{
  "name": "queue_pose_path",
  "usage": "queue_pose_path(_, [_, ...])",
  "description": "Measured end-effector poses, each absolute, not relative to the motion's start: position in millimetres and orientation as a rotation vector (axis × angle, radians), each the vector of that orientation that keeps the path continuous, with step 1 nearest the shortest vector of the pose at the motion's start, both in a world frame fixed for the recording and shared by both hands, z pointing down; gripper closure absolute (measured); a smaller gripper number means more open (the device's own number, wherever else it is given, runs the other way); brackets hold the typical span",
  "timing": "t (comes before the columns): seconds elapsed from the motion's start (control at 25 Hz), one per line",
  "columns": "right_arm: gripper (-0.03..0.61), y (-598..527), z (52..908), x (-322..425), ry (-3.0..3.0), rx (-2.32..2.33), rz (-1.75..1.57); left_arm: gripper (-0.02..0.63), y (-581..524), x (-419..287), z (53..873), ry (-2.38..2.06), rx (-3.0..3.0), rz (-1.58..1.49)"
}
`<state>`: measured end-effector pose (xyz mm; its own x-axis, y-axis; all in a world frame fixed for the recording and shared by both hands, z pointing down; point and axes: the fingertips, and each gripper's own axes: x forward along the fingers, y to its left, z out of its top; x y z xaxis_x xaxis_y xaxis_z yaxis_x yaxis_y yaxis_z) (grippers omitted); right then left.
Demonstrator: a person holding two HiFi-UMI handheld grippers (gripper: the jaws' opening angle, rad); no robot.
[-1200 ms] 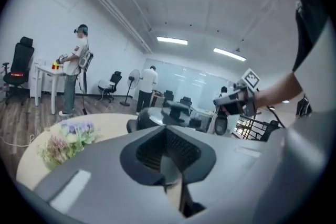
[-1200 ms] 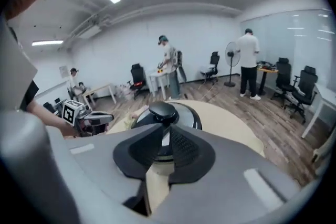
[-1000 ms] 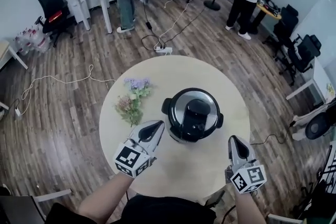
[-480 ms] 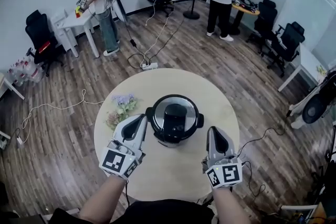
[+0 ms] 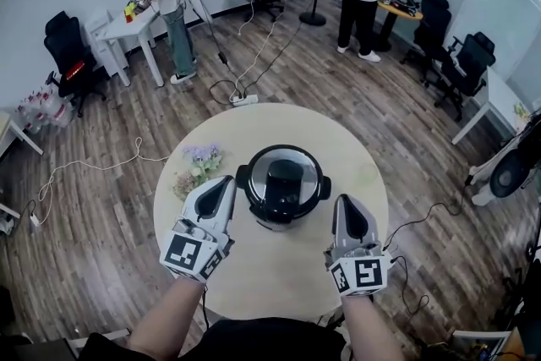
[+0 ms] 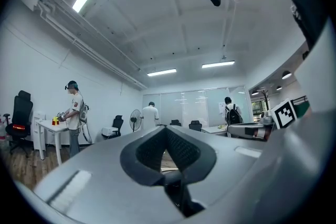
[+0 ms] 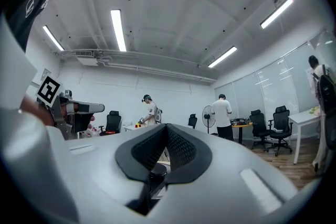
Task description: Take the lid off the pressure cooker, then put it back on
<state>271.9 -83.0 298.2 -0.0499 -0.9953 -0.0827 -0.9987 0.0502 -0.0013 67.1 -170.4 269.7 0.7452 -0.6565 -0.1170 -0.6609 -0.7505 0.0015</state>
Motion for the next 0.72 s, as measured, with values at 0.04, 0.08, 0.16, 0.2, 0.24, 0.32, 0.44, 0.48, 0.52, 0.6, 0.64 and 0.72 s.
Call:
queue_pose_path(0.04, [0.574,-83.2,298.1,271.9,2.23,-2.123,0.086,0.614,-171.6,65.9,271.1,1.099,-2.9,0.17])
queue_pose_path(0.08, [0.574,-83.7,298.0,271.9,2.228,-2.122,0.084,0.614,-172.8,64.8,272.1,1.106,-2.902,0.168])
queue_pose_path(0.16, [0.574,-85.4,297.7,273.2,2.224,-2.127,0.077,0.614,-174.7,64.3,271.9,1.116,-2.9,0.165])
queue_pose_path(0.2, [0.572,-85.8,297.3,274.8,2.221,-2.133,0.077,0.614,-175.2,65.3,271.0,1.118,-2.898,0.165])
queue_pose_path(0.24, [0.574,-85.8,296.9,276.5,2.219,-2.137,0.08,0.614,-175.3,66.6,270.0,1.119,-2.896,0.166])
queue_pose_path(0.32, [0.574,-85.5,297.3,279.1,2.217,-2.139,0.082,0.614,-175.4,68.2,269.3,1.12,-2.891,0.166])
queue_pose_path(0.44, [0.572,-87.5,300.1,279.5,2.213,-2.144,0.083,0.614,-177.5,65.4,272.6,1.126,-2.884,0.158])
queue_pose_path(0.48, [0.574,-87.9,301.0,279.6,2.212,-2.145,0.082,0.614,-177.9,64.9,274.1,1.128,-2.884,0.154])
queue_pose_path(0.52, [0.574,-88.0,301.6,280.1,2.212,-2.146,0.081,0.614,-177.8,65.2,275.2,1.129,-2.884,0.15])
queue_pose_path(0.6, [0.574,-87.5,301.3,281.1,2.216,-2.147,0.081,0.614,-176.7,67.1,275.2,1.128,-2.885,0.143])
queue_pose_path(0.64, [0.574,-87.4,300.7,281.4,2.219,-2.147,0.081,0.614,-176.3,67.8,274.5,1.128,-2.885,0.14])
queue_pose_path(0.72, [0.574,-87.6,299.3,281.5,2.222,-2.147,0.08,0.614,-175.9,68.7,272.4,1.129,-2.885,0.136])
